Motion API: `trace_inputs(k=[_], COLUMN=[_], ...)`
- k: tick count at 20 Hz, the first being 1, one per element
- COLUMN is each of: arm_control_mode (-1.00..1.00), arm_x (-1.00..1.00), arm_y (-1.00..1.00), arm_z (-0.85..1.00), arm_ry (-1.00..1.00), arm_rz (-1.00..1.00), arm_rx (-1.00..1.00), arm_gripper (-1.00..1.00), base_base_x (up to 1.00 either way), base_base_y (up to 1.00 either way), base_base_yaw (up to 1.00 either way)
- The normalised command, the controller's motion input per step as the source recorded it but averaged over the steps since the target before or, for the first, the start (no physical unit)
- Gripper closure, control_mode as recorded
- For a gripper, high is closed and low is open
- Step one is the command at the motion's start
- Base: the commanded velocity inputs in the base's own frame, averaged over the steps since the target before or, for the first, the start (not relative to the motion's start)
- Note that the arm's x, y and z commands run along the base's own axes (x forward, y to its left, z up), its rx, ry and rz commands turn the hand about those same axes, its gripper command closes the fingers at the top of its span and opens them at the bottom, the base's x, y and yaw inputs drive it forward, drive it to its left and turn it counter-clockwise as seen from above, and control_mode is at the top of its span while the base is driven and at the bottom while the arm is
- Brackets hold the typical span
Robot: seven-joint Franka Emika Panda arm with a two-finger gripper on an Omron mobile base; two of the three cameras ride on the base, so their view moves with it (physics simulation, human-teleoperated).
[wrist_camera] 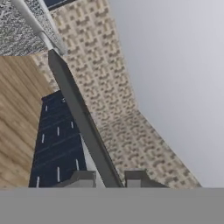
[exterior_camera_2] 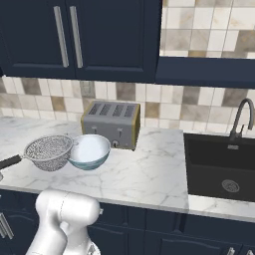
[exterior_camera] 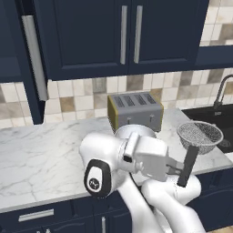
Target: Open the cabinet and setup a tea strainer by placing it in the bowl upright.
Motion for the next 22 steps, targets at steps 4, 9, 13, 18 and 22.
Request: trace_inputs(k=[4, 9, 13, 18, 22], arm_control_mode=[-1.0, -1.0, -1.0, -1.0, -1.0], arm_x=[0.48, 0.87, 0.93, 0.93, 0.91], arm_y=[0.51, 0.37, 0.19, 0.16, -0.09], arm_z=[0.0, -0.21, -0.53, -0.58, -0.43], arm_ry=[-0.02, 0.0, 0.04, 0.01, 0.0], arm_rz=[-0.19, 0.01, 0.29, 0.19, -0.13], arm_rx=[0.0, 0.02, 0.1, 0.04, 0.05], arm_gripper=[1.0, 1.0, 1.0, 1.0, 1.0], base_base_x=[0.0, 0.0, 0.0, 0.0, 0.0], base_base_y=[0.0, 0.0, 0.0, 0.0, 0.0], base_base_yaw=[0.0, 0.0, 0.0, 0.0, 0.0])
